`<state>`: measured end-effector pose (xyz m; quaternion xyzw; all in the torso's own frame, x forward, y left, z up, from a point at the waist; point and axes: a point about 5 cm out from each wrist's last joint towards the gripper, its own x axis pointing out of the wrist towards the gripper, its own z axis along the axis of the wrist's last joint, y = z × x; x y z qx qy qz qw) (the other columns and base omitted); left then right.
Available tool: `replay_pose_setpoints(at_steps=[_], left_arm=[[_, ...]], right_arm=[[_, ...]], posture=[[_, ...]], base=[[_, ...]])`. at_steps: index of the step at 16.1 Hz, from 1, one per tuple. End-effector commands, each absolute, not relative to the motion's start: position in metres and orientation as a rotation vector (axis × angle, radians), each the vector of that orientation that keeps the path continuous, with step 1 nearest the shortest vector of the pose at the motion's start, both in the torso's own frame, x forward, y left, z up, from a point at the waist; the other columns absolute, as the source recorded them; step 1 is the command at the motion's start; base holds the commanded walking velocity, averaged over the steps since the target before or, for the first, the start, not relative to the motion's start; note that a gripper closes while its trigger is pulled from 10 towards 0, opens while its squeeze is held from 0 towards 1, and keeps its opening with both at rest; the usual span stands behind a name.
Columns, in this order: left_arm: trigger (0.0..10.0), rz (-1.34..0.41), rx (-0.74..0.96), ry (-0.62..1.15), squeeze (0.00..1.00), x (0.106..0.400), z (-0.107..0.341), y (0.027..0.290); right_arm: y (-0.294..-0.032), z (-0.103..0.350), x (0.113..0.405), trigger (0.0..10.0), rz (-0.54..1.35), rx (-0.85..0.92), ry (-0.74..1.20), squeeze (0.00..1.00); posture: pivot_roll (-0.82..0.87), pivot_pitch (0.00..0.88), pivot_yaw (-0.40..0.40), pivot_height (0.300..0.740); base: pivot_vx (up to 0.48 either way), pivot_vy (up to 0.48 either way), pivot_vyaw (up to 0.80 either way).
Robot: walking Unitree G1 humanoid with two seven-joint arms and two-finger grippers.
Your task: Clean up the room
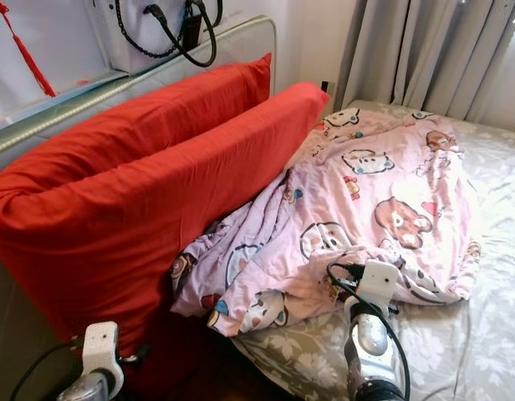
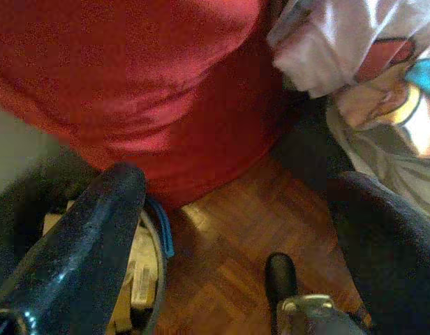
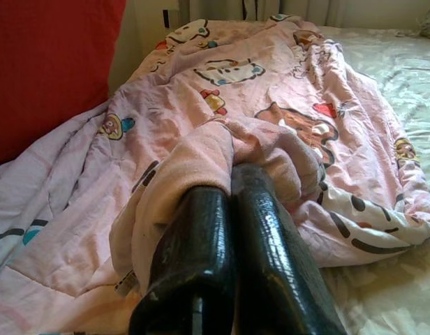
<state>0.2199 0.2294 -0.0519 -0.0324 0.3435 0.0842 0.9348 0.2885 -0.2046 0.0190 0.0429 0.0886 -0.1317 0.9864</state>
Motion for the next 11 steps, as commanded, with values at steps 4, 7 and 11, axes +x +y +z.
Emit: replay_pose_setpoints(at_steps=[4,7,11], left_arm=[[10.0,0.187,-0.067,0.764,0.0,0.2065,-0.0603,0.2321],[10.0,0.194,-0.066,0.762,0.0,0.2061,-0.0601,0.2335],[10.0,0.193,-0.065,0.769,0.0,0.2032,-0.061,0.2361]], right_arm=[[-0.2039,0.0212,0.2885,10.0,-0.268,0.086,0.157,0.0],[-0.207,0.0216,0.2885,10.0,-0.29,0.077,0.159,0.0],[-0.212,0.025,0.2874,10.0,-0.327,0.044,0.13,0.0]], posture=[[0.03,0.0,0.04,0.74],[0.04,0.0,0.043,0.74],[0.03,0.0,0.047,0.74]], base=[[0.0,0.0,0.0],[0.0,0.0,0.0],[0.0,0.0,0.0]])
